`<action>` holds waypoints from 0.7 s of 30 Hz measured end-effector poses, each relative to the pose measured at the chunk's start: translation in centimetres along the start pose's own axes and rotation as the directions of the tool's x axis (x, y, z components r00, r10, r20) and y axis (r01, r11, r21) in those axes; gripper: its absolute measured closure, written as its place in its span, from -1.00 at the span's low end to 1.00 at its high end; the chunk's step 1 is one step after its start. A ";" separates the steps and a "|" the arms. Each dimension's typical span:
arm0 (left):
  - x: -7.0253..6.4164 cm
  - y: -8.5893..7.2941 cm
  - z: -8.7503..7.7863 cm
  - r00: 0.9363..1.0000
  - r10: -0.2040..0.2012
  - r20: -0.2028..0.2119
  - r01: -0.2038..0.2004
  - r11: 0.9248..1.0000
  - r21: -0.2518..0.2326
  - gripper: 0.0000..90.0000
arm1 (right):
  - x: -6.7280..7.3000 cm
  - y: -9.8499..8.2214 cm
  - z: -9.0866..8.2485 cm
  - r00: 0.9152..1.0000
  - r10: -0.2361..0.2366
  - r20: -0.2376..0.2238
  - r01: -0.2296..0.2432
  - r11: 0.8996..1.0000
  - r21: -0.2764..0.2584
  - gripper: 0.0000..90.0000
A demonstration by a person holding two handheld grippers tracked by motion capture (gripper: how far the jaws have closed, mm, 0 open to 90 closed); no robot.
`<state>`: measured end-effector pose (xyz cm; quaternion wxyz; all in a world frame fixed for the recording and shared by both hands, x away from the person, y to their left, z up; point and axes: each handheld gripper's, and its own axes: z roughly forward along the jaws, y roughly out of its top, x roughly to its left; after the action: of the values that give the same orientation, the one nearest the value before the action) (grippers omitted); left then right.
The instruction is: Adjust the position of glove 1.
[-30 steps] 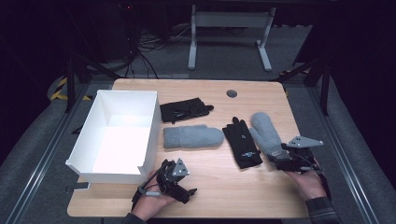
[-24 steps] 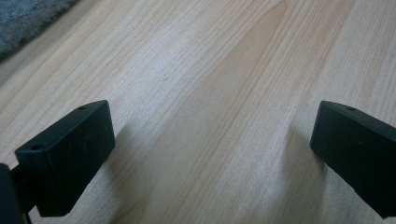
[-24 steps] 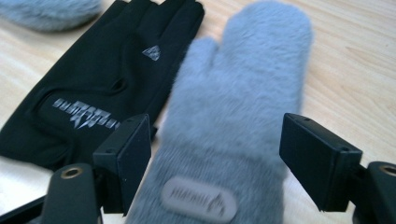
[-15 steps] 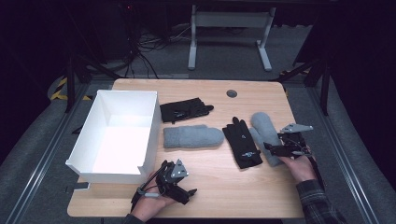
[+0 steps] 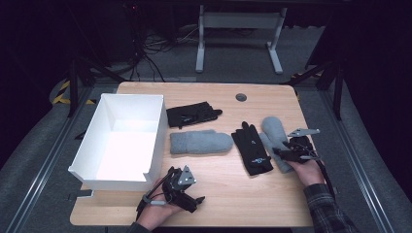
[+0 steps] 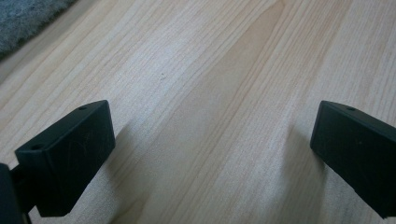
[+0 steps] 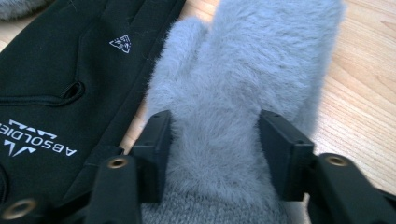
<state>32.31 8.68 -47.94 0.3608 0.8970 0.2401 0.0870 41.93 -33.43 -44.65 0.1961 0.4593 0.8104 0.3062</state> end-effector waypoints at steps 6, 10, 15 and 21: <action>0.0 0.0 0.0 1.000 -0.001 0.000 0.001 1.000 0.000 -0.99 | -0.1 0.0 -0.1 1.000 -0.025 0.004 0.025 1.000 0.003 0.56; 0.0 0.0 0.0 1.000 -0.001 0.000 0.001 1.000 -0.001 -0.99 | -0.4 0.0 -0.4 1.000 -0.027 -0.011 0.027 1.000 -0.009 0.73; 0.0 0.0 0.0 1.000 -0.002 -0.003 0.002 1.000 -0.002 -0.99 | -0.8 0.1 -1.1 1.000 -0.025 -0.003 0.025 0.999 -0.030 0.79; 0.0 0.0 0.0 1.000 -0.002 -0.001 0.002 1.000 -0.001 -0.99 | -1.2 0.0 -2.3 1.000 0.006 -0.016 -0.007 0.997 -0.072 0.81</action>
<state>32.29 8.68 -47.93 0.3611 0.8965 0.2412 0.0874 41.16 -35.17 -42.89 0.2053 0.4523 0.7988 0.3393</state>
